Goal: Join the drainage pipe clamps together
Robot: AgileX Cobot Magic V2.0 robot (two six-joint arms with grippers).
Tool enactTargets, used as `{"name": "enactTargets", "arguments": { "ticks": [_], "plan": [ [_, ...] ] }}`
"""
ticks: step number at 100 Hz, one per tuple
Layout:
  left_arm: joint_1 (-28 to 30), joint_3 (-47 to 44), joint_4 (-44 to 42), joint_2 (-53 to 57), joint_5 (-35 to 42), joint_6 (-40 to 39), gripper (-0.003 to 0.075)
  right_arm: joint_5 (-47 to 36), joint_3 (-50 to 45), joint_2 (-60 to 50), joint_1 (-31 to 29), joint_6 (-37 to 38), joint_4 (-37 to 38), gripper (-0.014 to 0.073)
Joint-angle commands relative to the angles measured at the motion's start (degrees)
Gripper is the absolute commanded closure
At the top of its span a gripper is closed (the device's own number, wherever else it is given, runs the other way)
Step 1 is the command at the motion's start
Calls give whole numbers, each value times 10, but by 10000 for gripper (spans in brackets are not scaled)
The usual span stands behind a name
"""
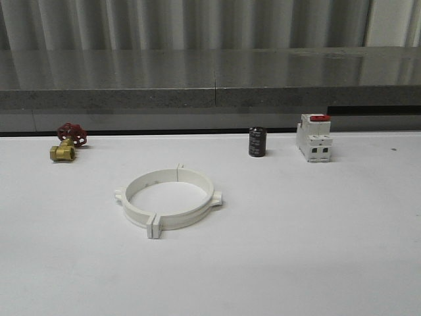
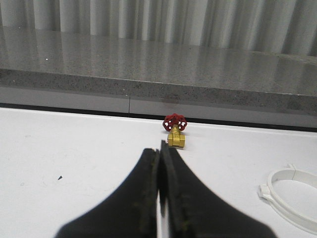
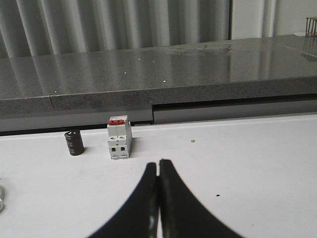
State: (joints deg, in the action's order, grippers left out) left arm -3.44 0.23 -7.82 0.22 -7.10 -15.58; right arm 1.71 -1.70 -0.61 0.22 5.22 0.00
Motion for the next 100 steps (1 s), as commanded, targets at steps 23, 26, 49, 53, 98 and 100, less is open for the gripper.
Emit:
{"name": "enactTargets", "arguments": {
  "ticks": [23, 26, 49, 53, 98, 100],
  "plan": [
    [1, -27, 9, 19, 50, -6, 741, -49, 12, -11, -4, -6, 0, 661],
    [1, -27, 9, 19, 50, -6, 741, -49, 12, -11, -4, -6, 0, 661],
    [1, -27, 9, 19, 50, -6, 741, -49, 12, -11, -4, -6, 0, 661],
    [1, -27, 9, 19, 50, -6, 741, -49, 12, -11, -4, -6, 0, 661],
    [1, -27, 9, 19, 50, -6, 741, -49, 12, -11, -4, -6, 0, 661],
    [1, -27, 9, 19, 50, -6, 741, -49, 12, -11, -4, -6, 0, 661]
  ]
}}
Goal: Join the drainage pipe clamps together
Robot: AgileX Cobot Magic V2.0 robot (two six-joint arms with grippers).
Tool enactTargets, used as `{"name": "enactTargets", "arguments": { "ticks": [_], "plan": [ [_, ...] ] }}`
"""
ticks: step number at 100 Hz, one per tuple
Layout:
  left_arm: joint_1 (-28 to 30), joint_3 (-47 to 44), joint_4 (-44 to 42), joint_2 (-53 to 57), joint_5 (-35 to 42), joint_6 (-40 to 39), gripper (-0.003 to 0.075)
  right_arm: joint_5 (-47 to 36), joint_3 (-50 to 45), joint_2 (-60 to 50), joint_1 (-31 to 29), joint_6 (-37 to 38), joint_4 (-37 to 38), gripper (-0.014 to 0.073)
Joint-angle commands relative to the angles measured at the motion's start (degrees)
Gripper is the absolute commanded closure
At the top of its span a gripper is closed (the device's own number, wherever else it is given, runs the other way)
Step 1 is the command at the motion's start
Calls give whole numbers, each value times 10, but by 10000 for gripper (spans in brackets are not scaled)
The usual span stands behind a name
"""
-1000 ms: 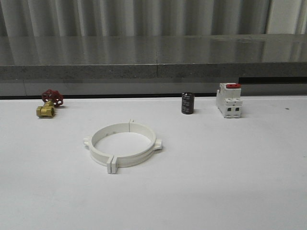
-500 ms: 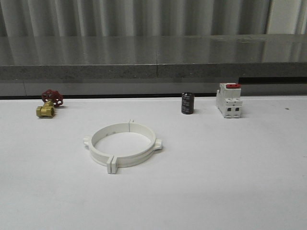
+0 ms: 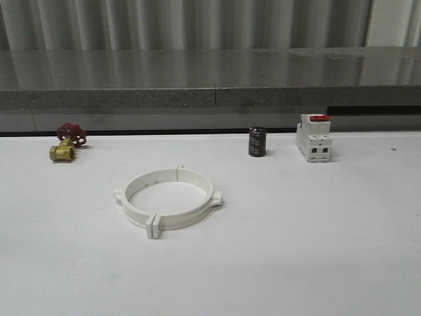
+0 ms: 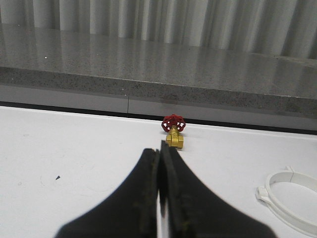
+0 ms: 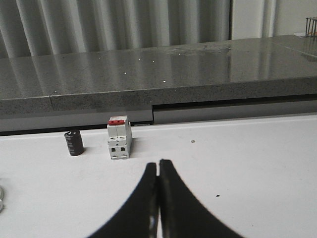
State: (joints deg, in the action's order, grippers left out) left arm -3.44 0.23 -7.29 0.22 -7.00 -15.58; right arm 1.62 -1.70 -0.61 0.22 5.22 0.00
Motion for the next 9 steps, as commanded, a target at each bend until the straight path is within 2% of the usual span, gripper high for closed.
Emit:
{"name": "enactTargets", "arguments": {
  "ticks": [1, 9],
  "plan": [
    [1, -27, 4, 19, 49, -6, 741, -48, 12, -11, -4, -6, 0, 661],
    [1, -27, 4, 19, 49, -6, 741, -48, 12, -11, -4, -6, 0, 661]
  ]
}}
